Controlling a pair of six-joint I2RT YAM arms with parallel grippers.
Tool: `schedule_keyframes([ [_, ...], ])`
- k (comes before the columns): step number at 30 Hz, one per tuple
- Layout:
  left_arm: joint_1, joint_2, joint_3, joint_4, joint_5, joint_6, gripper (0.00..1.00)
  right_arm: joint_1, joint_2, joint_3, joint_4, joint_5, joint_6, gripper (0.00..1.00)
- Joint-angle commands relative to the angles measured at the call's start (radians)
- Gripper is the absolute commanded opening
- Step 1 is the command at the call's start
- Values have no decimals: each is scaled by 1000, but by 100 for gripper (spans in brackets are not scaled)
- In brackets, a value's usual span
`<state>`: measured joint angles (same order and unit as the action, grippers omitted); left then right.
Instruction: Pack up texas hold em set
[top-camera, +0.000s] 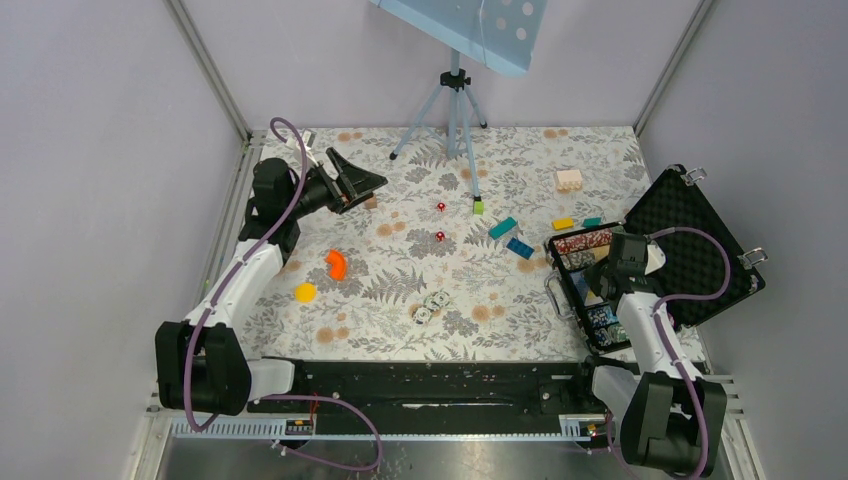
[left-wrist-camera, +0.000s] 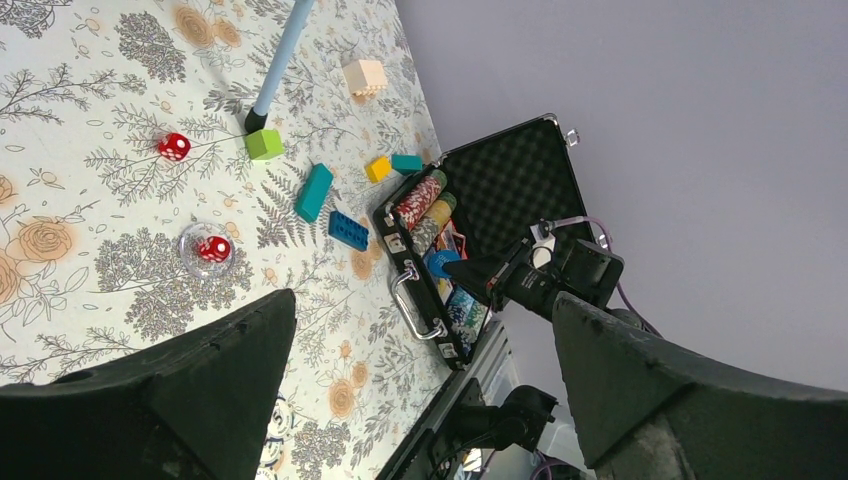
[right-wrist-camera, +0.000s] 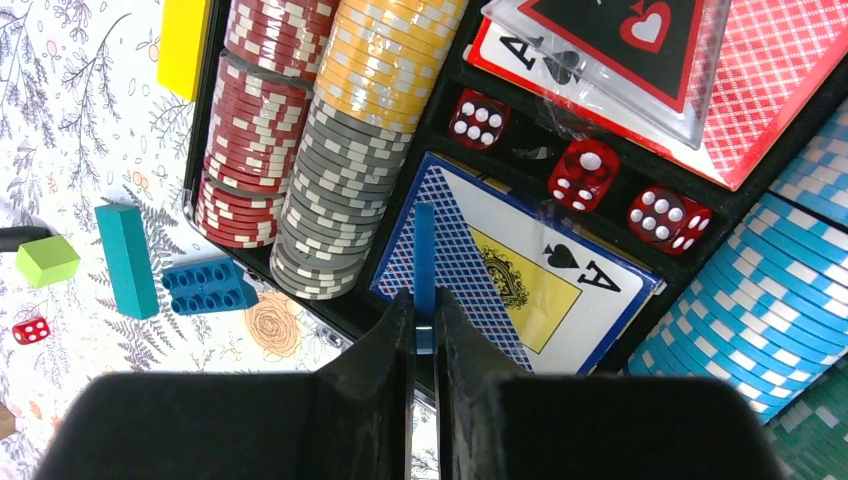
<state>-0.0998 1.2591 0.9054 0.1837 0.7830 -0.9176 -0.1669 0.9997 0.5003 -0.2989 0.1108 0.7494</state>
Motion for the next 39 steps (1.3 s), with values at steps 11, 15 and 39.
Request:
schedule_keyframes([
  [11,7,2,-15,87,33,-19,99,-6,-68,-46,-29,-11,-11,36],
  [15,8,-1,-17,91,32,-21,99,-6,-91,-50,-41,-11,-10,43],
  [39,7,-17,69,-294,-219,163,99,-5,-237,62,-131,-58,-34,56],
])
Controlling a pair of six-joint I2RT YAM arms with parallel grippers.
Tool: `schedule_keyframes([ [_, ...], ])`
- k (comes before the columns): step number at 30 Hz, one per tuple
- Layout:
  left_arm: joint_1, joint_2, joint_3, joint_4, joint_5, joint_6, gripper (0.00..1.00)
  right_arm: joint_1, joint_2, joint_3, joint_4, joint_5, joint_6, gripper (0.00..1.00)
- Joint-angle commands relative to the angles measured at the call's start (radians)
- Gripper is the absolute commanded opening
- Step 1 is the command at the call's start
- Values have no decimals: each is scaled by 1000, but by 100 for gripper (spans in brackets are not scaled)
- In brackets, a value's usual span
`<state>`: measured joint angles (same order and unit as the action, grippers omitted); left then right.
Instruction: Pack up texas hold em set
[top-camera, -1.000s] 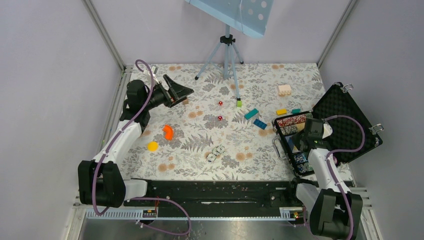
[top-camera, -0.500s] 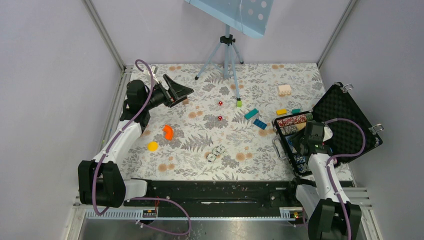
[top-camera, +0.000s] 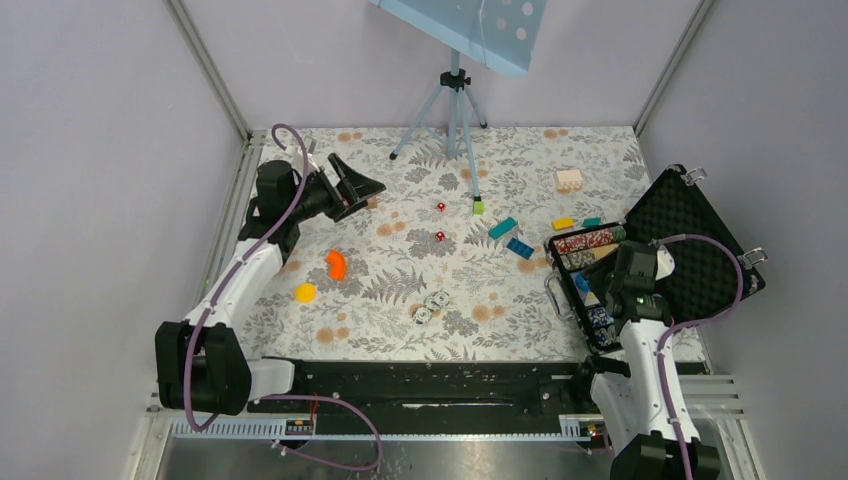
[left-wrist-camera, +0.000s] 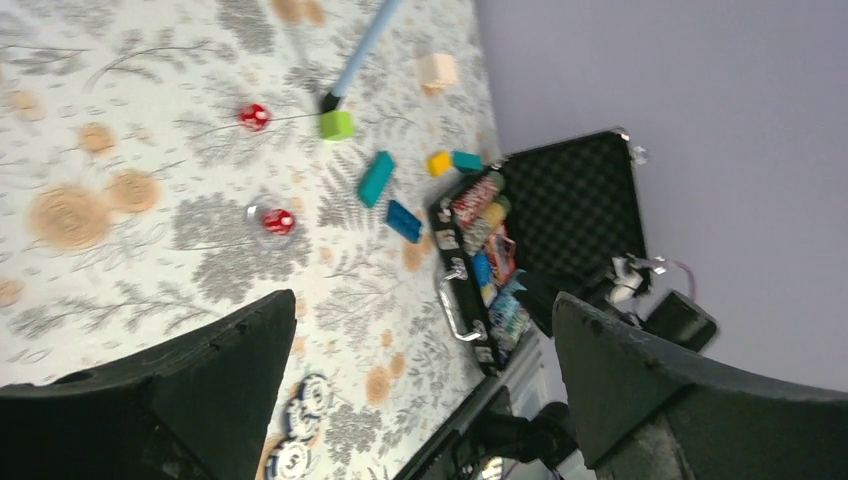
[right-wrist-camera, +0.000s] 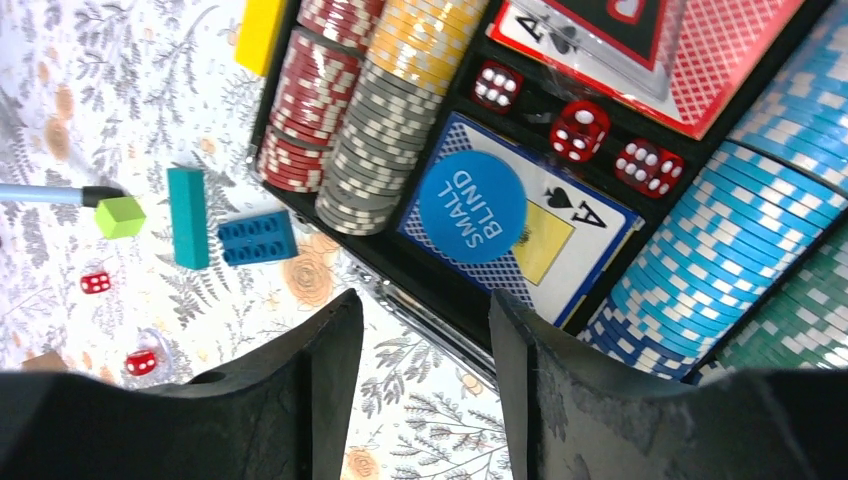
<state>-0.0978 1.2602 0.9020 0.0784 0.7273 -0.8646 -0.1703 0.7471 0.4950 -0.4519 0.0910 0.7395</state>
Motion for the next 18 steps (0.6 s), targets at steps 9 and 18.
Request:
schedule_keyframes([
  [9,5,-69,85,-455,-421,244,99,241,91,206,28,108,-82,57],
  [18,4,-126,86,-631,-627,320,99,547,330,365,73,203,-80,57],
])
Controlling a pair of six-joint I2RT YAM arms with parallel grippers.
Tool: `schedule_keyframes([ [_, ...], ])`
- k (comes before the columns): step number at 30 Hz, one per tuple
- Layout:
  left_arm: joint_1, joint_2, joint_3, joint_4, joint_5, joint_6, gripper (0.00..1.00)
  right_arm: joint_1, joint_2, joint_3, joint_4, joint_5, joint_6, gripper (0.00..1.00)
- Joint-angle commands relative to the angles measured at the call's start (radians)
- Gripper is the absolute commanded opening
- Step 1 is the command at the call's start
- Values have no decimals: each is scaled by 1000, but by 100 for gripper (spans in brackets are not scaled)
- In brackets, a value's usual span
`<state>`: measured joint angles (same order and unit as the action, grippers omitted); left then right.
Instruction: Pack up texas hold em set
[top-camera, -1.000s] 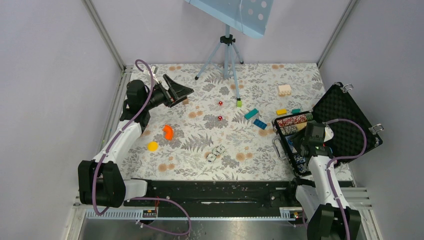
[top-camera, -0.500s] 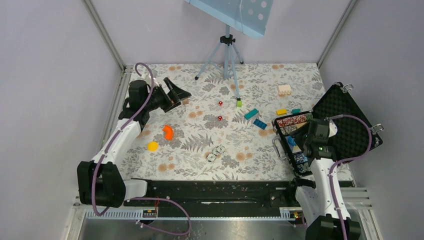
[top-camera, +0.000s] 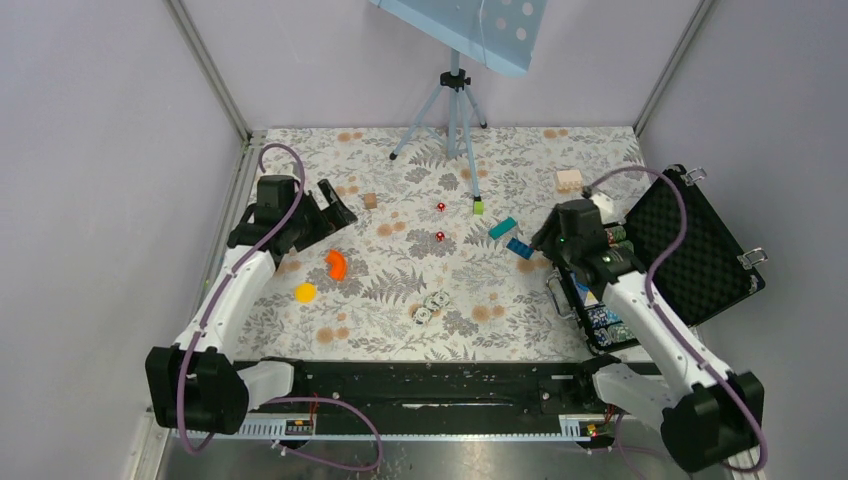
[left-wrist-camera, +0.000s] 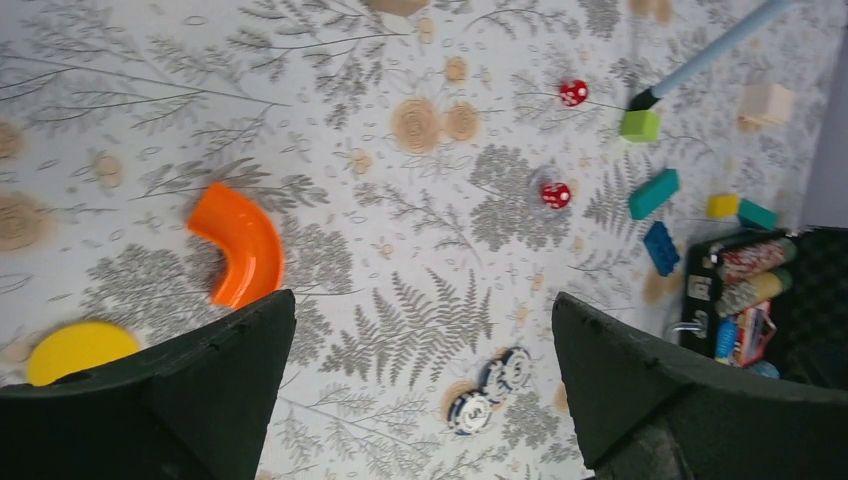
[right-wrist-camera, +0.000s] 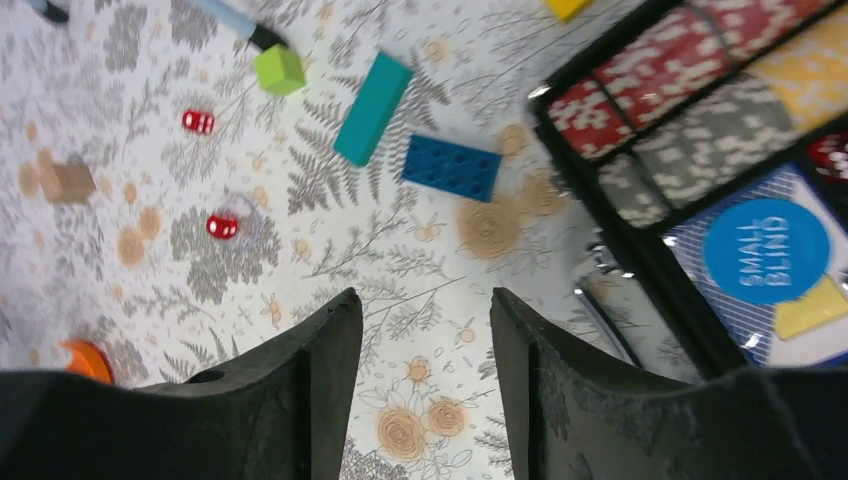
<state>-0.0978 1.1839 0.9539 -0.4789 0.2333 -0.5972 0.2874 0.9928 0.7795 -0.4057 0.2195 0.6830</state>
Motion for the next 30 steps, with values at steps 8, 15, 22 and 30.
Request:
schedule_keyframes([
  [8,5,-75,10,-70,-162,82,99,181,243,164,23,77,-13,57],
  [15,5,-74,-12,-44,-156,100,99,137,256,231,-140,213,-10,60],
  [22,5,-86,-20,-28,-129,96,99,28,216,168,-178,149,61,60],
  [30,4,-92,-22,-23,-116,97,99,22,221,122,-179,174,141,59],
])
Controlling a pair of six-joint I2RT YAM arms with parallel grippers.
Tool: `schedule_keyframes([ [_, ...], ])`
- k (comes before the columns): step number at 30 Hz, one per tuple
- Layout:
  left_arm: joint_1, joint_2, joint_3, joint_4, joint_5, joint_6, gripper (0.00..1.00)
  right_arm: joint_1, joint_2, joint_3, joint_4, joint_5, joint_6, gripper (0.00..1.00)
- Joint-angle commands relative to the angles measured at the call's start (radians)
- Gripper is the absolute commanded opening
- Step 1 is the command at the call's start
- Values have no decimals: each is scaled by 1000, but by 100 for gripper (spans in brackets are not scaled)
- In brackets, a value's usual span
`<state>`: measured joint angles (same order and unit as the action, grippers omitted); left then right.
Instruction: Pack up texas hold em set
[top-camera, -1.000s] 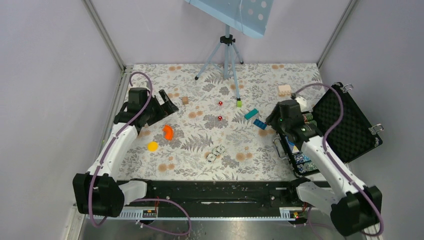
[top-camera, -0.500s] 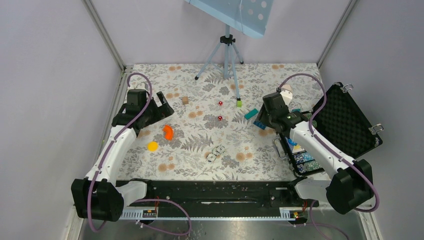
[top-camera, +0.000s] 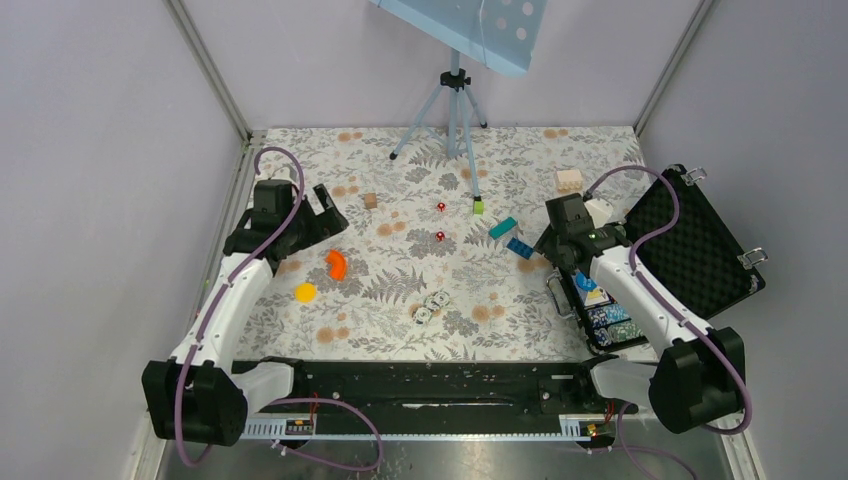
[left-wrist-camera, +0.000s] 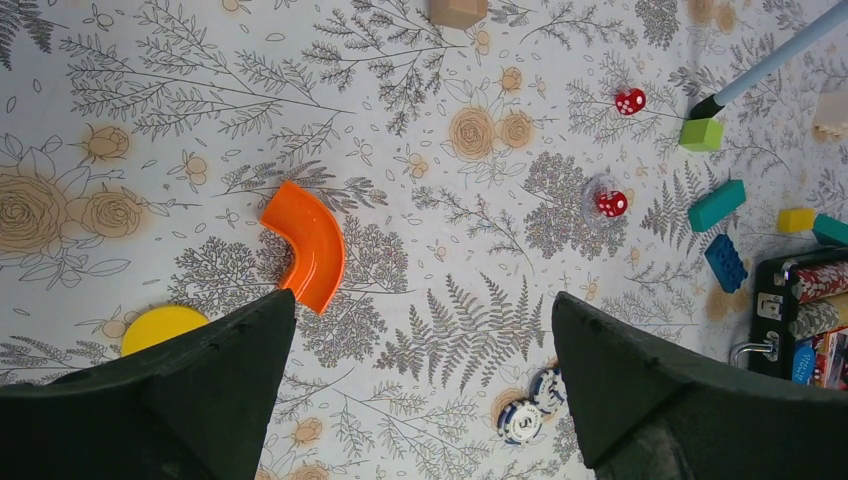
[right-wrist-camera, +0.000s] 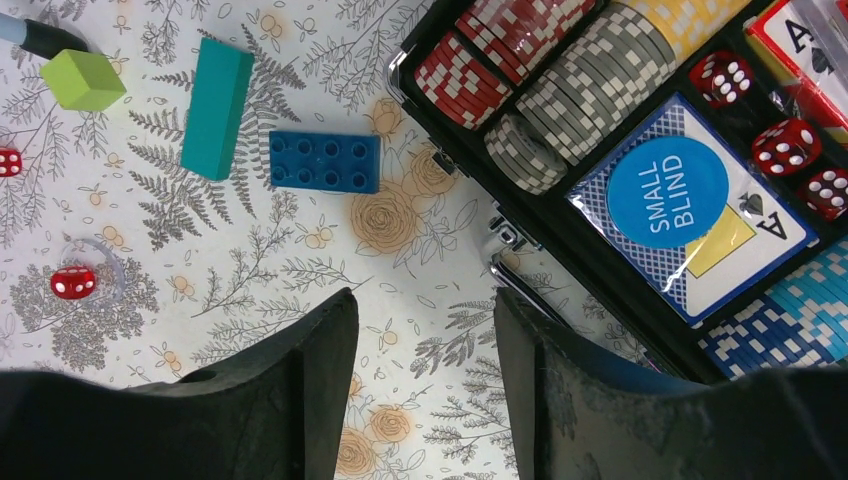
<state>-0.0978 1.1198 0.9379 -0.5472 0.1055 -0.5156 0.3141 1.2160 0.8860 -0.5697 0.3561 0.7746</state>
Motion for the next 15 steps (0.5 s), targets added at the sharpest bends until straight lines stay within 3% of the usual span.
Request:
schedule_keyframes([
  [1,4,-30,-7,45,12,16,99,-9,10,37,-25,37,41,59],
  [6,4,-41,-10,46,11,21,99,-42,53,100,-47,16,33,60],
  [15,5,-38,-11,50,33,17,99,-46,77,18,-38,-34,109,59],
])
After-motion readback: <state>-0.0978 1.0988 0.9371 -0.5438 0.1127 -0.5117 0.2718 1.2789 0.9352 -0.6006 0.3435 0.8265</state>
